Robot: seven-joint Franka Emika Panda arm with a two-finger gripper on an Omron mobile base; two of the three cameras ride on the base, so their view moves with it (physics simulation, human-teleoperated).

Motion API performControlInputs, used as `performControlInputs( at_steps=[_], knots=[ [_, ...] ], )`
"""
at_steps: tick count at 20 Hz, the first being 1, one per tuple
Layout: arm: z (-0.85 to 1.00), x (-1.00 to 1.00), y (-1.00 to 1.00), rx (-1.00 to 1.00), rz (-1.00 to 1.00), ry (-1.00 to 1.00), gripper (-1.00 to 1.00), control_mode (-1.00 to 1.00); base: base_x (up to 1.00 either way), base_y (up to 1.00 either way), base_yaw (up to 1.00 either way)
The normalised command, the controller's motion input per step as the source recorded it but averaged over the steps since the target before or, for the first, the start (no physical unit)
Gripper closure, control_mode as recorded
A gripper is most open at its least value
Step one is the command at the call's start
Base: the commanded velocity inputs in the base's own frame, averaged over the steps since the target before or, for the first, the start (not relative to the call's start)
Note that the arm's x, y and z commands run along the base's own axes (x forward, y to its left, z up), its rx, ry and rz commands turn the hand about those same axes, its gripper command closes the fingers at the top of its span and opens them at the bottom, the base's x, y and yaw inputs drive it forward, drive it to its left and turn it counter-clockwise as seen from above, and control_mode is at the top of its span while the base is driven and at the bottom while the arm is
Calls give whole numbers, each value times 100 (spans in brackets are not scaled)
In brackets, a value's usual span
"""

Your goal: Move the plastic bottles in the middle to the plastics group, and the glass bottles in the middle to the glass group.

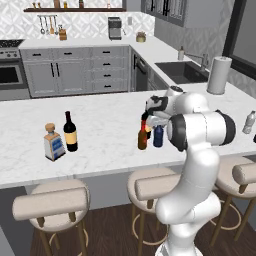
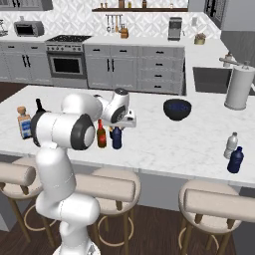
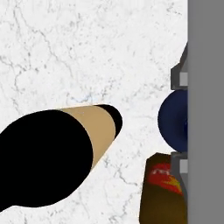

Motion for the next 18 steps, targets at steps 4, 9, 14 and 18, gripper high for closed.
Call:
performControlInputs(
  at_steps=[4, 9, 14, 18],
  knots=[
    [30, -46, -50, 0, -16, -1, 100, -100, 0, 0, 0],
    [30, -41, -58, 0, -23, 0, 100, -100, 0, 0, 0],
    [13, -25, -77, 0, -27, 0, 100, -100, 0, 0, 0],
    [7, -15, -86, 0, -23, 0, 100, -100, 0, 0, 0]
  ],
)
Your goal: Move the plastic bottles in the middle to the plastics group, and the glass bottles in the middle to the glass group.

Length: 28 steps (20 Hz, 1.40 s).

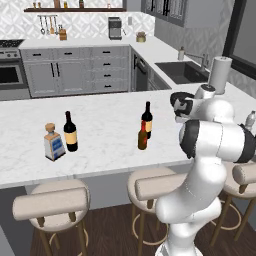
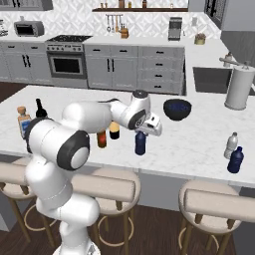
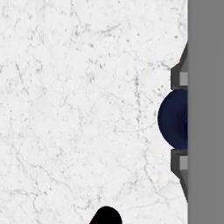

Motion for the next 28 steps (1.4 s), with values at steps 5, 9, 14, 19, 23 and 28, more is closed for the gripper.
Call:
performControlInputs(
  at_steps=[5, 9, 14, 19, 23, 28],
  knots=[
    [6, 0, -88, -2, -16, 0, 100, -100, 0, 0, 0],
    [1, 3, -86, -4, -16, 0, 100, -100, 0, 0, 0],
    [0, 9, -83, -5, -16, 0, 100, -100, 0, 0, 0],
    [0, 8, -87, -4, -13, -7, 100, -100, 0, 0, 0],
    [0, 0, -91, 0, -7, -14, 100, -100, 0, 0, 0],
    [-9, 0, -87, 0, -3, -14, 100, -100, 0, 0, 0]
  ],
)
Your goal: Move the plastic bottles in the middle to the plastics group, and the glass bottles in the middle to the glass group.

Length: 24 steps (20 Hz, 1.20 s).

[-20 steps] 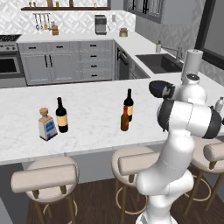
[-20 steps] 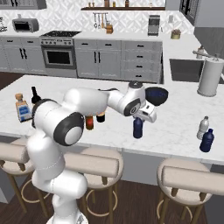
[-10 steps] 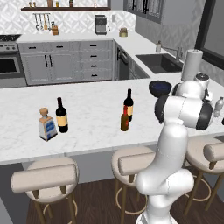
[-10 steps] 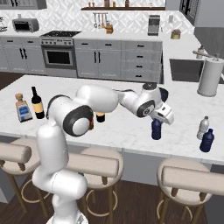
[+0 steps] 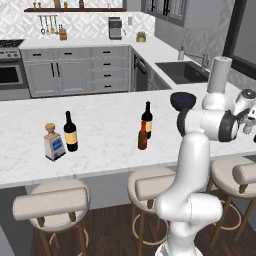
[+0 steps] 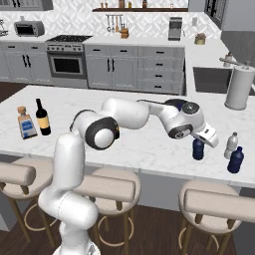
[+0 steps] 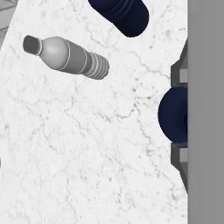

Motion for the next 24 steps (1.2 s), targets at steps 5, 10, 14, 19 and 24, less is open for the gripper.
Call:
performControlInputs(
  at_steps=[5, 10, 14, 19, 24],
  knots=[
    [-28, 2, -63, -1, -9, -3, 100, -100, 0, 0, 0],
    [-20, 17, -46, -2, -6, 0, 100, -100, 0, 0, 0],
    [-12, 32, -27, 0, -2, 0, 100, -100, 0, 0, 0],
    [-35, 9, -1, 0, -2, 0, 100, -100, 0, 0, 0],
    [-53, 0, 29, 0, -3, 0, 100, -100, 0, 0, 0]
  ],
)
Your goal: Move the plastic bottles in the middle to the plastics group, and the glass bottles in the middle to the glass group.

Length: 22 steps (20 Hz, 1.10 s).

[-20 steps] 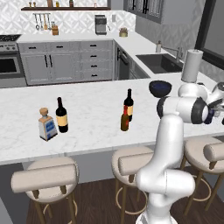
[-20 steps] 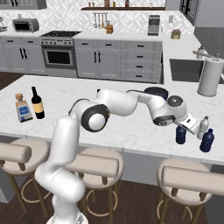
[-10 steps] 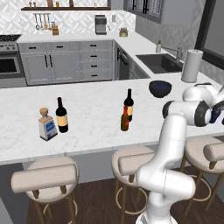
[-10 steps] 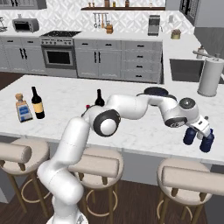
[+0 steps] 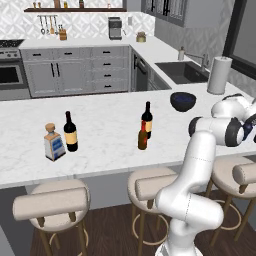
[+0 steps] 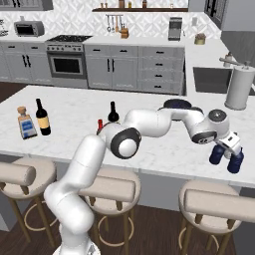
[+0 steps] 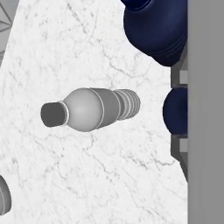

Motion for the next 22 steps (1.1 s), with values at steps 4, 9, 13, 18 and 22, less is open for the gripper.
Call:
performControlInputs(
  at_steps=[4, 9, 13, 18, 22],
  knots=[
    [-60, 0, 48, -5, -1, 0, 100, -100, 0, 0, 0],
    [-60, 1, 18, -9, -1, 0, -100, -100, 0, 0, 0],
    [-53, 15, 11, -12, 0, 0, -100, -100, 0, 0, 0],
    [-25, 20, 0, -5, 0, -1, -100, -100, 0, 0, 0],
    [10, -15, -16, 0, 0, -10, -100, -100, 0, 0, 0]
  ],
)
